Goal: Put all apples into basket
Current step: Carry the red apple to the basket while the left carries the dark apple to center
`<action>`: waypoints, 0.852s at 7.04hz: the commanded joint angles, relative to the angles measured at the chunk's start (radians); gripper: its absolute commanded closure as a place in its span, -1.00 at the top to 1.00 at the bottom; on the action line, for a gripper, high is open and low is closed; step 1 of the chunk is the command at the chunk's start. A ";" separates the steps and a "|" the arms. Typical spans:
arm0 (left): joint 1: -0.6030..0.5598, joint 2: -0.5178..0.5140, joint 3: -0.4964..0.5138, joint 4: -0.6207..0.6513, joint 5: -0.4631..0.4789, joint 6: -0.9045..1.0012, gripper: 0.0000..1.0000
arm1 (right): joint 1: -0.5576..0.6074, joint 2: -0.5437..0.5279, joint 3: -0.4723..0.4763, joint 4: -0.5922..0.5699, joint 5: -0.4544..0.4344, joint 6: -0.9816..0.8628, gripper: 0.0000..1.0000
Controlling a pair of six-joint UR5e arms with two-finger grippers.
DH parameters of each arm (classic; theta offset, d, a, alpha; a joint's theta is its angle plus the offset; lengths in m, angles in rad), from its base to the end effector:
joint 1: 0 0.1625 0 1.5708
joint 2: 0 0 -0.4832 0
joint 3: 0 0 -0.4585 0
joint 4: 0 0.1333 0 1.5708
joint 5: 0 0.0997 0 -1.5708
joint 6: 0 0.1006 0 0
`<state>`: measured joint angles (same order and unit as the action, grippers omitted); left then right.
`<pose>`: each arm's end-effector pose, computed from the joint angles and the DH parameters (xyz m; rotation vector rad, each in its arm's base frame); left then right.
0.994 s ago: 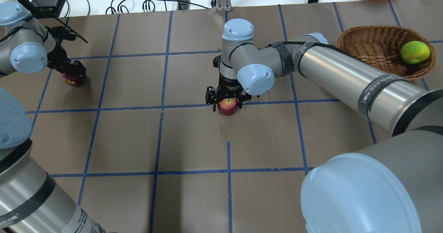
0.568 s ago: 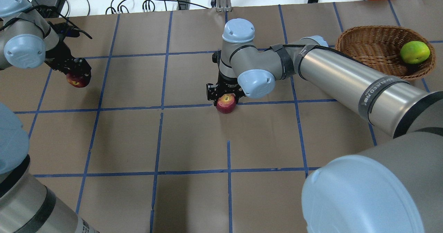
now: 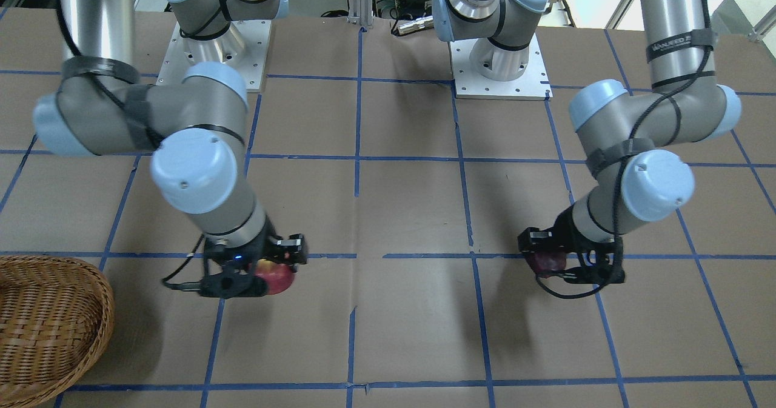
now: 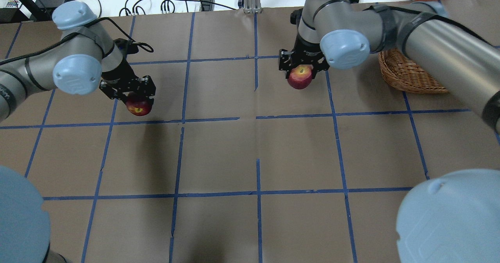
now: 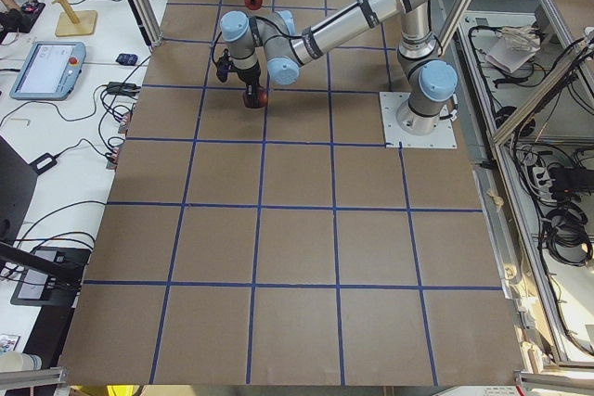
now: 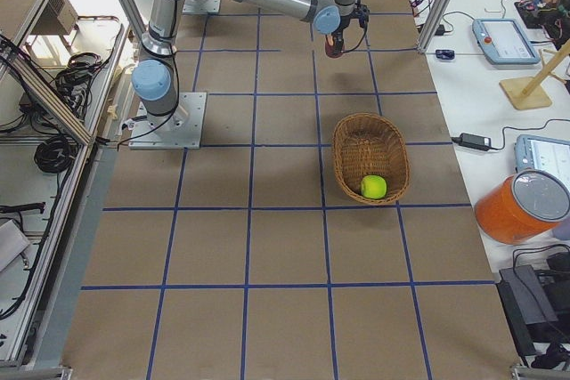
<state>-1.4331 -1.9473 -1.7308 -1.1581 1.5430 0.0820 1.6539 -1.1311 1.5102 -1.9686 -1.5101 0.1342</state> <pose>-0.0445 -0.6707 0.2654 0.0888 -3.0936 -0.1860 0.1998 -0.7191 0.3315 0.0778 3.0782 -0.0185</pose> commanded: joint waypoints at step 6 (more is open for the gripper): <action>-0.520 -0.119 0.000 0.316 -0.035 -0.743 0.99 | -0.515 0.138 -0.048 -0.143 -0.154 -0.600 -1.00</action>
<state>-1.9440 -2.0541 -1.7402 -0.8564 1.5068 -0.6506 1.1912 -1.0431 1.4629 -2.0360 -1.6660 -0.3825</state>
